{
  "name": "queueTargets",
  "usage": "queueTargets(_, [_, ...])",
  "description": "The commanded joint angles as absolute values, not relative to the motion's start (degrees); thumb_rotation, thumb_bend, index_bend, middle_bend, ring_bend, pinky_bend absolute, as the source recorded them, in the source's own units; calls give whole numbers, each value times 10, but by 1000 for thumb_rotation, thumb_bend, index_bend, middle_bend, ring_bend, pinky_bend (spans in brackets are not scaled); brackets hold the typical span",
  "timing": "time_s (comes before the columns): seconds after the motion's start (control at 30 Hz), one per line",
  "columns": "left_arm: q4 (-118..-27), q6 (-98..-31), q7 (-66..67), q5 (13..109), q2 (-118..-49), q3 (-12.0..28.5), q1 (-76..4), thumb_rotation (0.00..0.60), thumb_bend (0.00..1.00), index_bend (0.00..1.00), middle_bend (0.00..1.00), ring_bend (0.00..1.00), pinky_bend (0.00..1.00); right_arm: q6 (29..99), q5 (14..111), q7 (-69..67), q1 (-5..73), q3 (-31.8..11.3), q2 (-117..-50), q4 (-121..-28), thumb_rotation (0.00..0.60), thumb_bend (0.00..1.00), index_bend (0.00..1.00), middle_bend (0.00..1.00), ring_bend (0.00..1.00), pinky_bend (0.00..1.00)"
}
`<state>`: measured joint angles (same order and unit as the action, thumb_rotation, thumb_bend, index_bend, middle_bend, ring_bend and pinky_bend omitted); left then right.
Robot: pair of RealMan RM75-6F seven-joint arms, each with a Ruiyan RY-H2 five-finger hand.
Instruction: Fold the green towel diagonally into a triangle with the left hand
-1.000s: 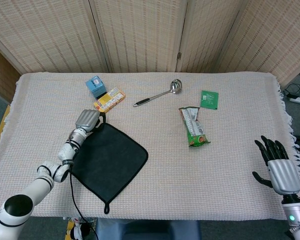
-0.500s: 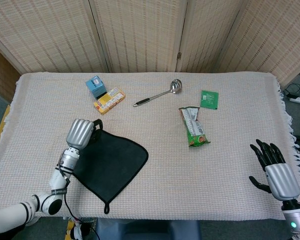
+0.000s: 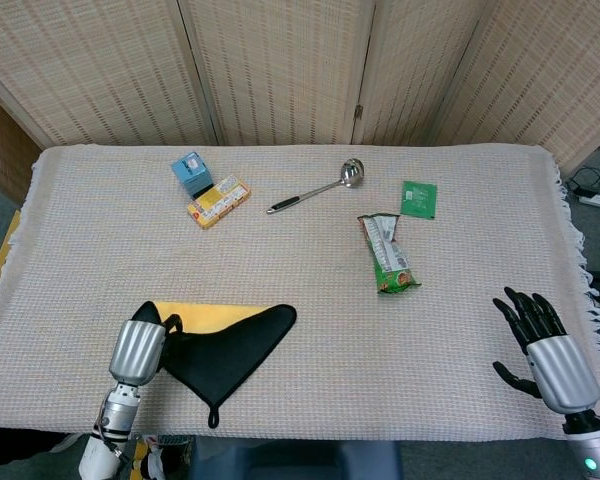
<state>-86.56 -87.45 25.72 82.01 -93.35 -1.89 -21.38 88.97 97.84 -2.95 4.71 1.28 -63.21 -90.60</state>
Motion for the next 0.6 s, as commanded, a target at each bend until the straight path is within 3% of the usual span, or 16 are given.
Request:
queueTargets(0.03, [-840, -875, 258, 832, -962, -31, -196, 600, 541, 807, 1000, 1000, 1000, 893, 980, -33, 45, 13, -630, -905, 600, 285, 0, 0, 0, 0])
queueTargets(0.6, [-838, -912, 339, 910, -1002, -82, -129, 600, 541, 807, 1000, 1000, 1000, 906, 995, -44, 40, 19, -626, -904, 600, 285, 0, 0, 0, 0])
